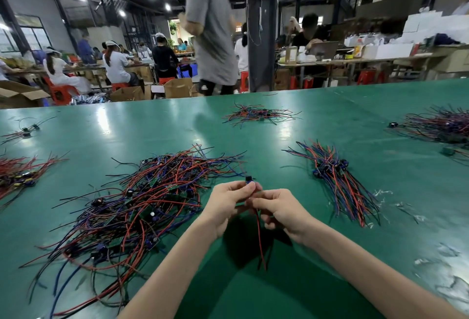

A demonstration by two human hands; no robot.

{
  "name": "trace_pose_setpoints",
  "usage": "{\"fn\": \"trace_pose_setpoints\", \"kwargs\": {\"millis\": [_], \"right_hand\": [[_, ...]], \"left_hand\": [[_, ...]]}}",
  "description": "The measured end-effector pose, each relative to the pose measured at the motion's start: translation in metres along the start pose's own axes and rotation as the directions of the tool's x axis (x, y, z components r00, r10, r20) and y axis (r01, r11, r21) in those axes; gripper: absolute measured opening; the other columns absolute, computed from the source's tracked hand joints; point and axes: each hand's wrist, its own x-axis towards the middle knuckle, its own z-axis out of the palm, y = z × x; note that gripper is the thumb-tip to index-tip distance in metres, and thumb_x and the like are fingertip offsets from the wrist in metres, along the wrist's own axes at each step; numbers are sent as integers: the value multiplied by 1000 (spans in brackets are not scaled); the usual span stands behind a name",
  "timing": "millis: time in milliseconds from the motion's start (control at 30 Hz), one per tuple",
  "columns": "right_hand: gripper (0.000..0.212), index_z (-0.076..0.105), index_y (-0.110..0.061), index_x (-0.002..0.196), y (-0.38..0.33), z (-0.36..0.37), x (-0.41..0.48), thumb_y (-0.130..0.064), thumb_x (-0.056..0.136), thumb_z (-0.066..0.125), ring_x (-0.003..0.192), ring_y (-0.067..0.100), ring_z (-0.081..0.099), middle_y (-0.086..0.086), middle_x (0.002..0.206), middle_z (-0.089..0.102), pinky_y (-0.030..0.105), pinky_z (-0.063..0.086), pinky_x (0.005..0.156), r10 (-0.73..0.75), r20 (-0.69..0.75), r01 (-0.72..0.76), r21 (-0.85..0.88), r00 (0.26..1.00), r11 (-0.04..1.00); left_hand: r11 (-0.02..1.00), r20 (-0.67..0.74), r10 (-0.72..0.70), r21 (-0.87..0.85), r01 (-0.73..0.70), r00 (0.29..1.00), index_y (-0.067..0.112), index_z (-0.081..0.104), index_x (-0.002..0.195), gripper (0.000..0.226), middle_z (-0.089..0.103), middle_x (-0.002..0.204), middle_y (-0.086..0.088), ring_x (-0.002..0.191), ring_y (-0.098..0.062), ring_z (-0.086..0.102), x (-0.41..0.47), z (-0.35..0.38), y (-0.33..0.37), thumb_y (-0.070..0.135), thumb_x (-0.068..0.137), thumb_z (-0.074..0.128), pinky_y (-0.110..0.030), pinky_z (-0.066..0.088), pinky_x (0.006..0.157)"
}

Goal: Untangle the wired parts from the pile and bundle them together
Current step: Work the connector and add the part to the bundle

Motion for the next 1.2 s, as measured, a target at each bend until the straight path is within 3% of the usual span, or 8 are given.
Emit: {"fn": "trace_pose_setpoints", "kwargs": {"millis": [100,200,400,567,800,1033,1200], "right_hand": [[7,65,-2,91,0,1,1,1,88,59,36,5,34,5,59,43,14,26,34,7,19,-7,-5,1000,1000],[7,63,-2,86,0,1,1,3,88,59,35,5,34,5,58,43,15,26,33,-10,-1,10,-1,1000,1000],[15,59,-5,76,2,1,2,2,89,58,34,4,34,8,63,42,13,25,33,-16,7,16,-8,1000,1000],[10,58,-1,78,3,0,1,2,87,60,35,5,35,6,60,47,15,27,32,25,43,-23,-44,999,999],[18,56,-4,71,-1,1,-2,2,87,61,31,3,33,-2,46,54,14,25,31,26,73,-20,-76,997,997],[14,61,-8,72,-1,7,-9,-4,84,67,34,6,36,1,56,63,15,28,33,-14,182,48,-184,983,982],[12,62,-7,74,1,10,-13,-3,84,67,36,6,44,1,56,63,15,31,35,-71,272,140,-242,960,960]], "left_hand": [[999,-45,22,25,-20,999,5,70,84,14,70,78,-6,69,-13,65,1,-1,1,16,89,62,-21,55,63],[999,1,29,38,-29,1000,5,69,87,9,71,78,-4,67,-10,66,1,0,1,11,88,63,-18,52,57],[997,-56,58,47,-56,997,6,70,84,14,70,74,-3,70,-15,64,4,1,-1,-6,83,63,-30,54,78],[993,-86,87,87,-79,993,7,71,83,13,69,66,3,60,-5,62,4,-2,-3,-4,82,66,-16,51,59],[982,-130,114,164,-92,985,8,71,77,16,67,65,1,63,-9,58,4,-3,-1,-7,79,68,-19,48,64],[984,-265,144,142,-109,954,12,72,72,17,66,64,4,65,-7,56,12,-18,2,-3,79,70,-12,47,58],[963,-318,212,230,-141,924,16,72,70,18,67,70,1,70,-10,56,19,-26,-5,0,79,71,-19,48,63]]}}
